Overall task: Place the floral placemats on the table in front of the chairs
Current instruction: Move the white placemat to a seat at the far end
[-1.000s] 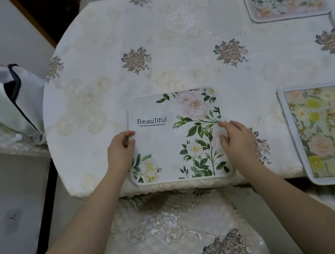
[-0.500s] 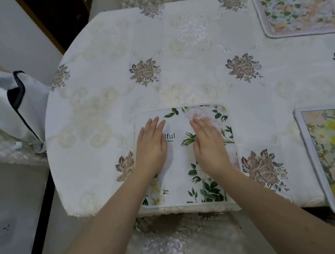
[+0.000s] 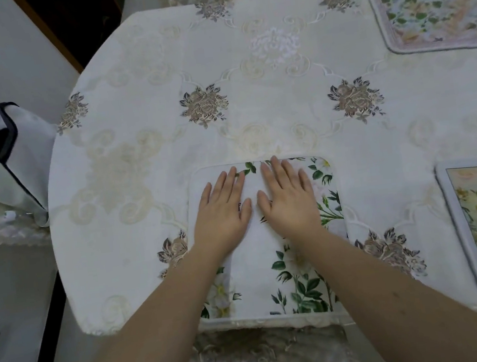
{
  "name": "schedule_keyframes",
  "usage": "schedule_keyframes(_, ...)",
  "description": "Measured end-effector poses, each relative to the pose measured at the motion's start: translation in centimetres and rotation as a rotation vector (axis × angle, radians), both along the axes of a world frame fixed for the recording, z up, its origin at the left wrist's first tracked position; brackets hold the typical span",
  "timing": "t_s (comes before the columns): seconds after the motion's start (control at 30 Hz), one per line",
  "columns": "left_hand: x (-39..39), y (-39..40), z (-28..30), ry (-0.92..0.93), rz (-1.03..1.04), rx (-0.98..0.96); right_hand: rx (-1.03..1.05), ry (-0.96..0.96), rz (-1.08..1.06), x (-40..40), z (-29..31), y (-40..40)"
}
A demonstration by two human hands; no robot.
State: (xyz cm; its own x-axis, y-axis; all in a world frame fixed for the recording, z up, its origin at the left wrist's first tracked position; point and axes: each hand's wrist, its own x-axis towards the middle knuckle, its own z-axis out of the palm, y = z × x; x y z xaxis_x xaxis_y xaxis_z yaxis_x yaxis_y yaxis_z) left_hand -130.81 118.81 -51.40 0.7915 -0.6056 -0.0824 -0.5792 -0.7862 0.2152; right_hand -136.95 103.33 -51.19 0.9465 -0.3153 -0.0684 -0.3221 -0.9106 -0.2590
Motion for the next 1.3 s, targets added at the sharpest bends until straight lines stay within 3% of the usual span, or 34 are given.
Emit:
schedule_keyframes(0.33, 3.5, 5.6, 0.4, 0.027, 0.08, 0.081, -0.027, 0.006, -0.143, -3.4, 0.1, -5.1)
schedule_keyframes(0.57, 3.1, 4.8, 1.7, 0.053, 0.16, 0.135, -0.001, 0.114, -0.197, -5.5, 1.2, -6.7)
schedule_keyframes(0.7, -0.4, 3.0, 3.1, 0.209, 0.311, -0.06, 0.087, -0.01, -0.24, -6.5, 2.7, -2.5)
schedule_keyframes(0.8, -4.8, 0.8, 4.0, 0.264, 0.292, -0.284, 0.207, -0.052, -0.23, -6.7, 2.7, 3.4)
schedule_keyframes(0.87, -7.1, -0.3, 3.9, 0.241, 0.248, -0.325, 0.182, -0.016, -0.186, -7.0, 1.5, 6.5)
schedule_keyframes(1.07, -9.6, 2.9, 0.9, 0.063, 0.163, -0.022, 0.013, 0.021, -0.033, -8.8, -0.2, 7.7)
schedule_keyframes(1.3, -8.5, 6.2, 0.5, 0.046, -0.089, 0.07, -0.058, 0.045, 0.073, -11.4, 0.8, 5.7)
